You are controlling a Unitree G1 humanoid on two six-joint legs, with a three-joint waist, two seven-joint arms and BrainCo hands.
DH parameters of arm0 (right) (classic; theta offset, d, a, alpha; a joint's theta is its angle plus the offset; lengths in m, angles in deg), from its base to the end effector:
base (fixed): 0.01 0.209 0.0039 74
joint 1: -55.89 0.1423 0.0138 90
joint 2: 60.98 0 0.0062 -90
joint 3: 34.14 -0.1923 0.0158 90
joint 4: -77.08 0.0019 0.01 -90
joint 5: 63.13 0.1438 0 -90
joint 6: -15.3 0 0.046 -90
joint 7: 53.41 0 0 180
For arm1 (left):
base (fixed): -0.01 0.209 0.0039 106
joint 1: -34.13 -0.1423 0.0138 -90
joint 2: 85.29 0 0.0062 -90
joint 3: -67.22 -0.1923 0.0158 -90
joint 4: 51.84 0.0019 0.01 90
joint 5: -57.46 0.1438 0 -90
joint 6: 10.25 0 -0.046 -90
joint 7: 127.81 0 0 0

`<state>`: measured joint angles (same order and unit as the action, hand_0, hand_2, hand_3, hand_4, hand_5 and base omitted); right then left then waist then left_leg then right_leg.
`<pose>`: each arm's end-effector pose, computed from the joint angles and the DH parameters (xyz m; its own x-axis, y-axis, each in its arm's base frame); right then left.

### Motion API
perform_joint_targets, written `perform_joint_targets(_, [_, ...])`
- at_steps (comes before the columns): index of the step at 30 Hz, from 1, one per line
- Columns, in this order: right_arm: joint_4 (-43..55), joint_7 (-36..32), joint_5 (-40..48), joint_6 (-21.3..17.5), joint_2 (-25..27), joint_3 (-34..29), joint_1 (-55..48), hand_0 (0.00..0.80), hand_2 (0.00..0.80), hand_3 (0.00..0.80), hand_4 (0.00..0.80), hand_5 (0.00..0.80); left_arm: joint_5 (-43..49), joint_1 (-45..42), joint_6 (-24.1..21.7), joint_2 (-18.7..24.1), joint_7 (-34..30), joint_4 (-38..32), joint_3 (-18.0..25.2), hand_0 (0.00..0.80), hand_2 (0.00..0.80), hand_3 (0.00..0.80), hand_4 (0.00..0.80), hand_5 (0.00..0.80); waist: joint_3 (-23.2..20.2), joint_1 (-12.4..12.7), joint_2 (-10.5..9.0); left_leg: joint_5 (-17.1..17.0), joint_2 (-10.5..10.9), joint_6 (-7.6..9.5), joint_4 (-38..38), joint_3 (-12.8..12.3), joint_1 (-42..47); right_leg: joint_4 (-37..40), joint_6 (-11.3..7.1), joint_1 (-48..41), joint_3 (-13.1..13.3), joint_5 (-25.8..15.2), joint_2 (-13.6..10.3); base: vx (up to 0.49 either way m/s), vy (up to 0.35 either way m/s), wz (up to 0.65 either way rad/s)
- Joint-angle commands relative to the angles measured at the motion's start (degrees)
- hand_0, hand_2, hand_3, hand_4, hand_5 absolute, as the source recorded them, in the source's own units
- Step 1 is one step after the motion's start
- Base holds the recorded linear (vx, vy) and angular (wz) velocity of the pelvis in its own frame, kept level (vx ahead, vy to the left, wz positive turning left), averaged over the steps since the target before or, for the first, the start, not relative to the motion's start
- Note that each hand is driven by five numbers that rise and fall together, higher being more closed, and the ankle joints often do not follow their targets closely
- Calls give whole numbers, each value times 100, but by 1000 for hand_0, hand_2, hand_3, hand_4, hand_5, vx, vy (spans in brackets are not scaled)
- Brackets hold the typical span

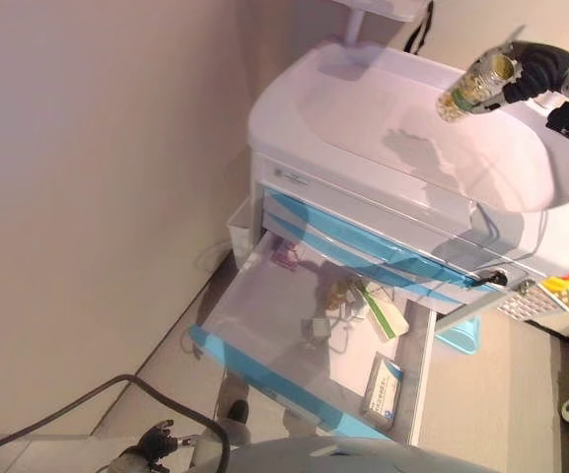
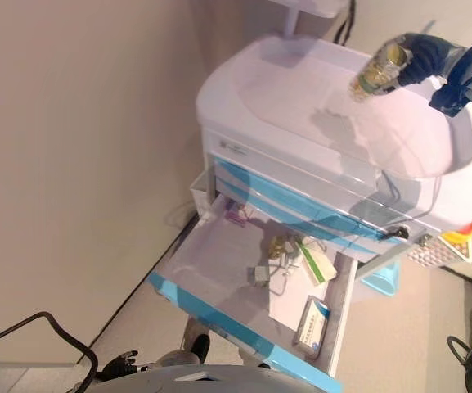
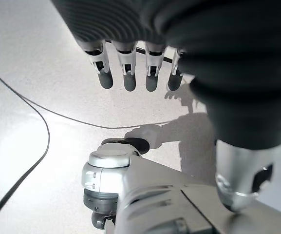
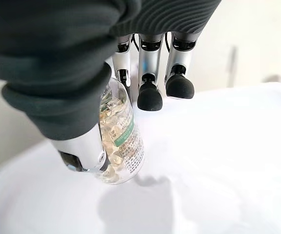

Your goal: Open the drawer and pick up the medicine

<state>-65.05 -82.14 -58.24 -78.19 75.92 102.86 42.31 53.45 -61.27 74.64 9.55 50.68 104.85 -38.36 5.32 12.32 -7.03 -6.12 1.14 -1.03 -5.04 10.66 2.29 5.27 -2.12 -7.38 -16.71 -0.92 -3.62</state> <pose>0.3284 -0.3208 0.3135 0.9841 0.0165 -0.1768 -0.1721 0.3335 -0.9269 0.0504 0.2598 -0.1208 0.3688 0.1853 -0.9108 0.2203 0.9346 0.2793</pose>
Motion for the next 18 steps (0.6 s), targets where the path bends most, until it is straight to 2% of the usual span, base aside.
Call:
perform_joint_targets(1, [-344,-452,-347,242,20,516,1083,800,800,800,800,800,-170,37,8,329,-3,266,-153,0,0,0,0,0,-134,268,-293,296,237,93,4,5,4,-417,-215,103,-79,-48,-171,22,-3,16])
perform_joint_targets(9, [-785,-1376,-916,742,-234,695,1138,800,800,800,800,800,-191,-42,-64,344,10,270,-127,0,0,0,0,0,-55,433,-307,276,247,95,4,113,7,-417,-199,44,-203,-6,-182,24,3,13])
perform_joint_targets(18, [-703,-1666,-1102,679,-147,621,787,800,800,800,800,800,-179,-141,-141,396,23,246,-17,0,0,0,0,0,34,452,-328,256,228,82,4,115,-24,-428,-197,64,-209,19,-164,2,-1,3])
